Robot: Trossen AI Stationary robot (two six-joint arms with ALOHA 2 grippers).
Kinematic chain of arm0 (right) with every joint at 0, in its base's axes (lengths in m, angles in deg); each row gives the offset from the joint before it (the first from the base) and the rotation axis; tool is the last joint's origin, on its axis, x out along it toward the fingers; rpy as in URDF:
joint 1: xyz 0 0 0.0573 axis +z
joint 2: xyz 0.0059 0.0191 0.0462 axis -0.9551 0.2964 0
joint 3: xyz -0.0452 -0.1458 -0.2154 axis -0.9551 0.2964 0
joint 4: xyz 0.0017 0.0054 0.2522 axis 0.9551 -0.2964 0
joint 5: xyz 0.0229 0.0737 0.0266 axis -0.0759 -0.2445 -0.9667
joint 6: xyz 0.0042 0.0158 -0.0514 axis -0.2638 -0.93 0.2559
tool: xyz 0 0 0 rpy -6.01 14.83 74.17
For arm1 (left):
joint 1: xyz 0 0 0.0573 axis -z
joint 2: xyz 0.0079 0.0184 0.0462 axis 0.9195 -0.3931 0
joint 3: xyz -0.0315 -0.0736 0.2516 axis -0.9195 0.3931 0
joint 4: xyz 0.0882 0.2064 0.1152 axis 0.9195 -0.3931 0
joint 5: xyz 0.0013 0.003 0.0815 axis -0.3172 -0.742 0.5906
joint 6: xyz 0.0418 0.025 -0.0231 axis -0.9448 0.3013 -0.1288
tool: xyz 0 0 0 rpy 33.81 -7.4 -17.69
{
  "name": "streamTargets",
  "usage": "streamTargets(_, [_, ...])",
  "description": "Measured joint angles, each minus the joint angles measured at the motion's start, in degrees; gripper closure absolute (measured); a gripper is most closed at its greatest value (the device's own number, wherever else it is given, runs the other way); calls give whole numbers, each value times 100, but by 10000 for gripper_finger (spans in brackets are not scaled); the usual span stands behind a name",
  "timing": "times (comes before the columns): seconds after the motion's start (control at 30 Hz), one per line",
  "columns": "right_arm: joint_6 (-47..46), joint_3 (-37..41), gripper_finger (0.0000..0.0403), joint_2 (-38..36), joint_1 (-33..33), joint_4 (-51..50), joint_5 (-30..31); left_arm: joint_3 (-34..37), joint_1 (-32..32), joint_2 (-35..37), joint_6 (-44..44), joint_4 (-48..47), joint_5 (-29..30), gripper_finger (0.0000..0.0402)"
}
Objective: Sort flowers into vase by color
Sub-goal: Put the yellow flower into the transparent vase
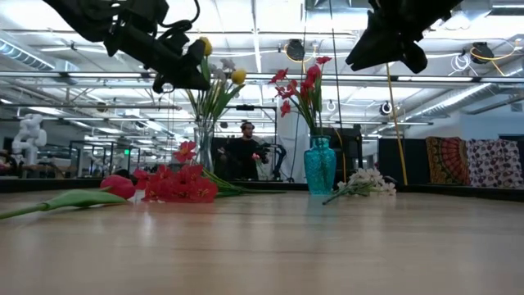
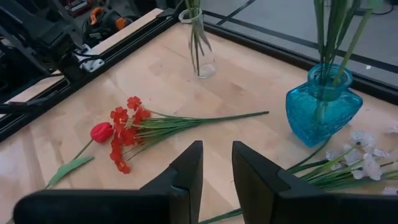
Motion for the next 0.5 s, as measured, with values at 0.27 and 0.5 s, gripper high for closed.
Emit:
streamTargets(0.27, [112, 0, 326, 0, -3, 232, -7, -4, 4, -109, 78, -60, -68, 348])
streamTargets(0.5, [118, 0, 326, 0, -3, 236, -9, -4, 6, -111, 85, -55, -139, 286])
